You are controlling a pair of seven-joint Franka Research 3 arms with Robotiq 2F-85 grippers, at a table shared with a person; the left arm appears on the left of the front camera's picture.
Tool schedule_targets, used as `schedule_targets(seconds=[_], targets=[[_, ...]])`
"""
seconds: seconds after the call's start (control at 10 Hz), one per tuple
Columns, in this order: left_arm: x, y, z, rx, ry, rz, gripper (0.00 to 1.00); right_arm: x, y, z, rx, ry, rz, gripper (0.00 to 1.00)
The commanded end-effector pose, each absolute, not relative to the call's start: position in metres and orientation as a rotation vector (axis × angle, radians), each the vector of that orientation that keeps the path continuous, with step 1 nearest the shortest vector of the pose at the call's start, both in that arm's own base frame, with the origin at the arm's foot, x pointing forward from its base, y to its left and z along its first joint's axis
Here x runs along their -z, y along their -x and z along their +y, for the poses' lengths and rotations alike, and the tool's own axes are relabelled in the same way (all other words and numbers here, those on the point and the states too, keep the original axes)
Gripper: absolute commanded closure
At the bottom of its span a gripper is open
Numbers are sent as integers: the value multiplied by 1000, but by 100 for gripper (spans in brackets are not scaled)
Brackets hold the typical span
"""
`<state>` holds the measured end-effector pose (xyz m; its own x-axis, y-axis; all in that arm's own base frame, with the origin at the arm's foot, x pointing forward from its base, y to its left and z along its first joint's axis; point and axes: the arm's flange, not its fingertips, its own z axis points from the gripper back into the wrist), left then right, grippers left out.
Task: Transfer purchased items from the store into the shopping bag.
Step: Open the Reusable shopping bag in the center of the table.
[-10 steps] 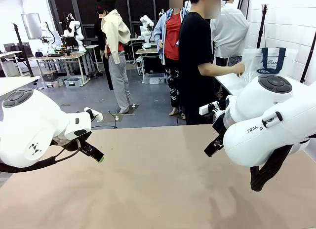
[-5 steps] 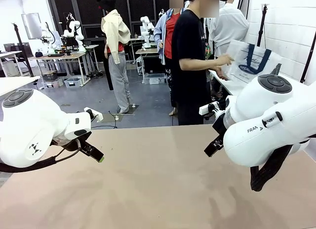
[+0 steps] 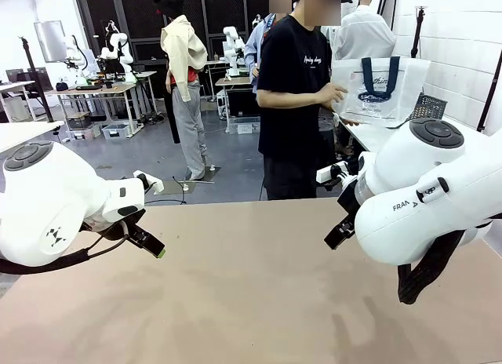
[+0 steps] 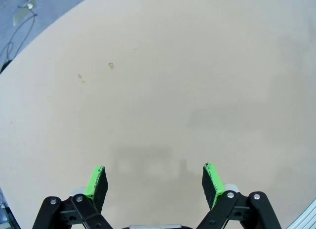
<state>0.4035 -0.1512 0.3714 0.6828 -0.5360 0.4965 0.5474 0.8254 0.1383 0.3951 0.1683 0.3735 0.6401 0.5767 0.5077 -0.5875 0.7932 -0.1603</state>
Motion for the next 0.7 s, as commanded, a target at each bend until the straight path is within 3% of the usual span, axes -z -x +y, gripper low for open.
schedule_targets(seconds=[0.0, 0.6], targets=[[-371, -404, -151, 606, 22, -550, 0, -373, -395, 168, -664, -21, -572, 0], [-371, -404, -151, 606, 22, -550, 0, -373, -395, 168, -664, -21, -572, 0]])
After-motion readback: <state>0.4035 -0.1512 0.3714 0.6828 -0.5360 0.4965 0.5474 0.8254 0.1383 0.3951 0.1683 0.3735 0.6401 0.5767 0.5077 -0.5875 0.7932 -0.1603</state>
